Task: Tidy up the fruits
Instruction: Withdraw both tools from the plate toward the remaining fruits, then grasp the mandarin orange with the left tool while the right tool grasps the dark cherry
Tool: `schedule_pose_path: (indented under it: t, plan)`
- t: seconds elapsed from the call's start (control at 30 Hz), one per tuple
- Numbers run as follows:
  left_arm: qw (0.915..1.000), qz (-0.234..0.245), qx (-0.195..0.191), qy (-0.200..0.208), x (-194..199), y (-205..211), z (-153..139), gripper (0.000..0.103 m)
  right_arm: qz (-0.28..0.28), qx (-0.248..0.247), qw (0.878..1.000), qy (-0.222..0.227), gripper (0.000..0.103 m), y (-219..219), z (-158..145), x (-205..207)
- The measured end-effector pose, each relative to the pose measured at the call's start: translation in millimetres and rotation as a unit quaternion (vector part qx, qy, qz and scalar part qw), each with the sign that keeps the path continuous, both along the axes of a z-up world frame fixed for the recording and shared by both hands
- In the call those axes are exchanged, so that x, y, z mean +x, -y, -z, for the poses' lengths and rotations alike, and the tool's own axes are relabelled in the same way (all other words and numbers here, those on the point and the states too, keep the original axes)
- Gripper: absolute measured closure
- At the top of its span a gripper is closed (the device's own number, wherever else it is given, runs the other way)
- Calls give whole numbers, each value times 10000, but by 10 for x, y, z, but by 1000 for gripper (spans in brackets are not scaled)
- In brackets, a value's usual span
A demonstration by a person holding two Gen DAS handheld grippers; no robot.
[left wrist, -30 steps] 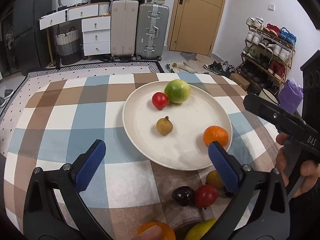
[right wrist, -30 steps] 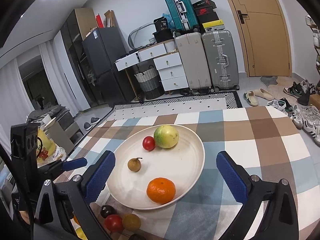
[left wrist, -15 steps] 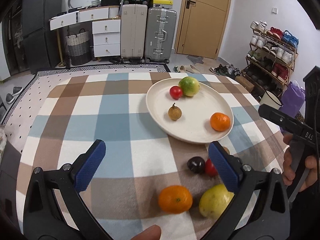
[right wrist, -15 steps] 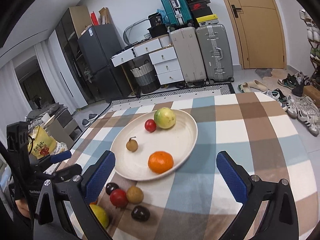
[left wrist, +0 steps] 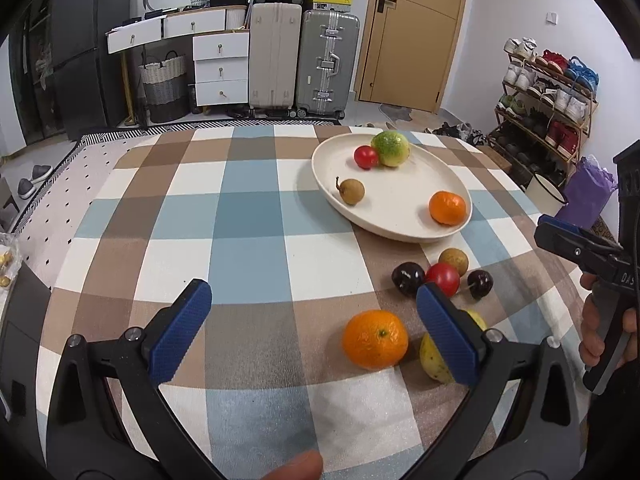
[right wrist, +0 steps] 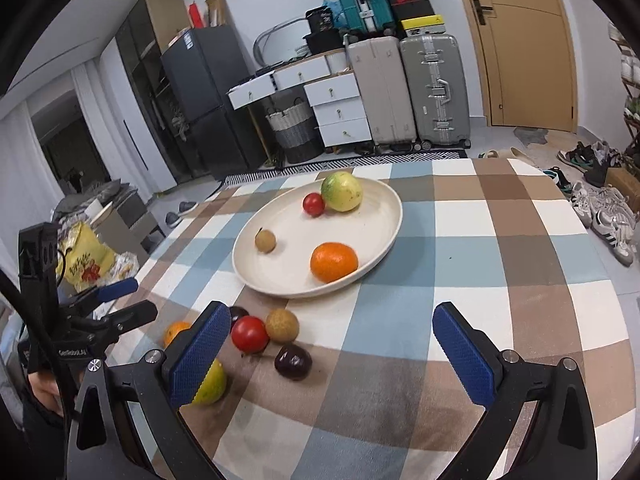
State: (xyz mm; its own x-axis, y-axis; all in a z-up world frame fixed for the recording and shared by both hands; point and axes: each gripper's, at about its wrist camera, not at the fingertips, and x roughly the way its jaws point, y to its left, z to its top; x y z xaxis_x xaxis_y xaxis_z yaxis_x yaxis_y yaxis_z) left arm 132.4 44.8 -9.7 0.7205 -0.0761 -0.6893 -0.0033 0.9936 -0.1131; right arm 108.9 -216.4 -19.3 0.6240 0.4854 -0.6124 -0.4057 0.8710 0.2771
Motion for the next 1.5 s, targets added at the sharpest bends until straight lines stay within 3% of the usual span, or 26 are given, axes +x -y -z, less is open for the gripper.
schedule_pose_path:
  t: [0.27,0.43,0.8,0.93,1.33,1.5]
  plan:
    - [9993,228,-17,-293,55,82,187,1,-448,-445,9968,-481,0,-174,239,6]
    - [9988,231,35,-438,92,98,260,1,-427,-630,9947,-690,0,-212,380,37]
    - [9976,277,-61,-627,142,95,364,1,-439,-804,9928,-770,2,-267,451,48]
    - [9976,271,-3,-635,153,123,376,1,-497,-897,9918,-766,12,-326,483,47]
    - [9972,388,80,-636,145,183,409,1,-589,-1124,9899,-628,25,-436,491,29]
    - [9960,571,-17,-689,152,208,432,25,-634,-1123,9898,-612,29,-472,489,22]
